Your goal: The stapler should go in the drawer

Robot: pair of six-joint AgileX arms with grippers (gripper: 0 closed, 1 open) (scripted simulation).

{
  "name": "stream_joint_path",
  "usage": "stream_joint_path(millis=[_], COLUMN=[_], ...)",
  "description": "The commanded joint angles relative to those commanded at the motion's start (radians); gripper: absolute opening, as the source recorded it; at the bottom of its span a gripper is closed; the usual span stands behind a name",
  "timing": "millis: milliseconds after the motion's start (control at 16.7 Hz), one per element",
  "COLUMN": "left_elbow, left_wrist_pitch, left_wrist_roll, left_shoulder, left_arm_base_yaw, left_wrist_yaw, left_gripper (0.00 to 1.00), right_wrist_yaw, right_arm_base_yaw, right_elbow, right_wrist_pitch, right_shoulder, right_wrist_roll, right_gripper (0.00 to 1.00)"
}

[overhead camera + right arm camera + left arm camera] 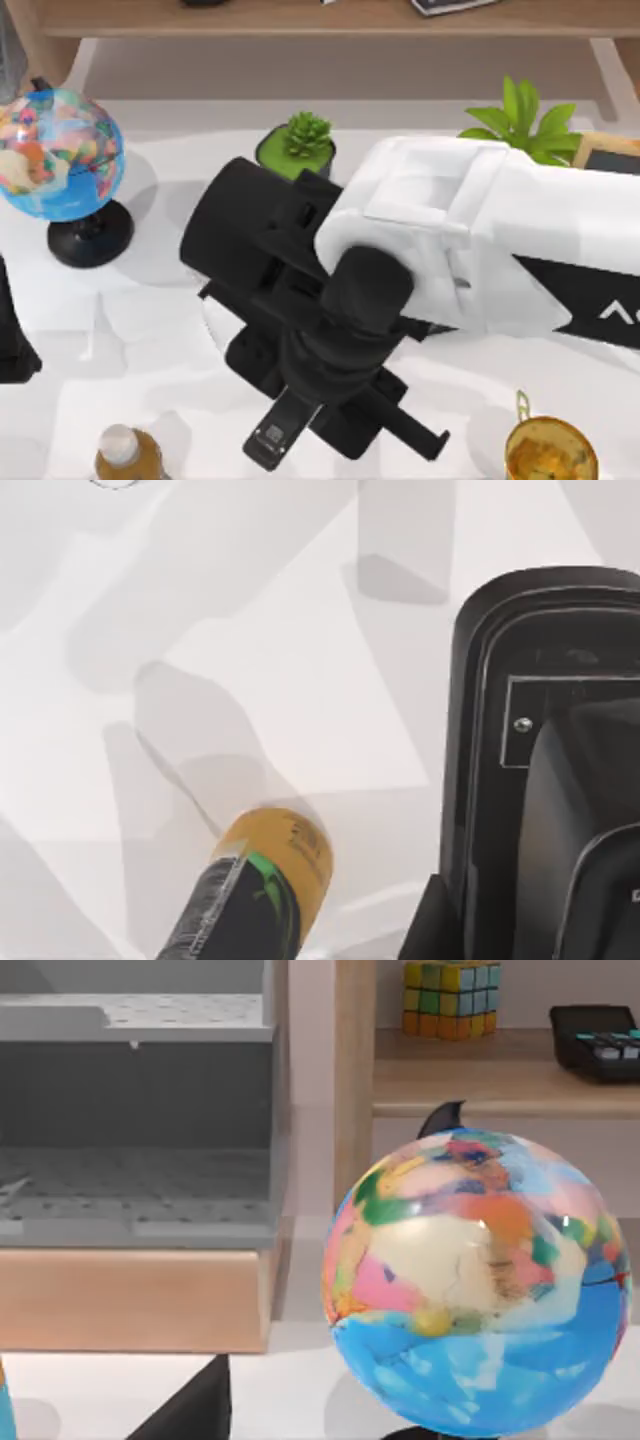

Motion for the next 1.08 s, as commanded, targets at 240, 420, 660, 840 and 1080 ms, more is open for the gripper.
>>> stream_joint_path(millis=[240,420,660,840,1080], left_elbow=[0.0,0.0,0.0,0.0,0.0], left_wrist_pitch=[0.0,0.0,0.0,0.0,0.0], left_wrist_roll=[0.0,0.0,0.0,0.0,0.0], left_shoulder=[0.0,0.0,0.0,0.0,0.0], left_arm_base_yaw=[0.0,0.0,0.0,0.0,0.0], left_wrist_yaw=[0.0,0.0,0.0,0.0,0.0], left_gripper=[1.0,1.0,1.0,1.0,1.0], right_wrist_yaw=[0.027,0.051,0.076,0.083,0.074], right_arm_base_yaw=[-0.162,-0.351,-0.65,-0.884,-1.172], right_elbow=[0.221,0.393,0.598,0.716,0.831], right_wrist_pitch=[-0.073,-0.129,-0.21,-0.273,-0.34], right_shoulder=[-0.097,-0.114,-0.056,0.046,0.251], right_wrist_roll=[-0.12,-0.297,-0.643,-0.951,-1.371], right_gripper=[0.0,0.0,0.0,0.0,0.0])
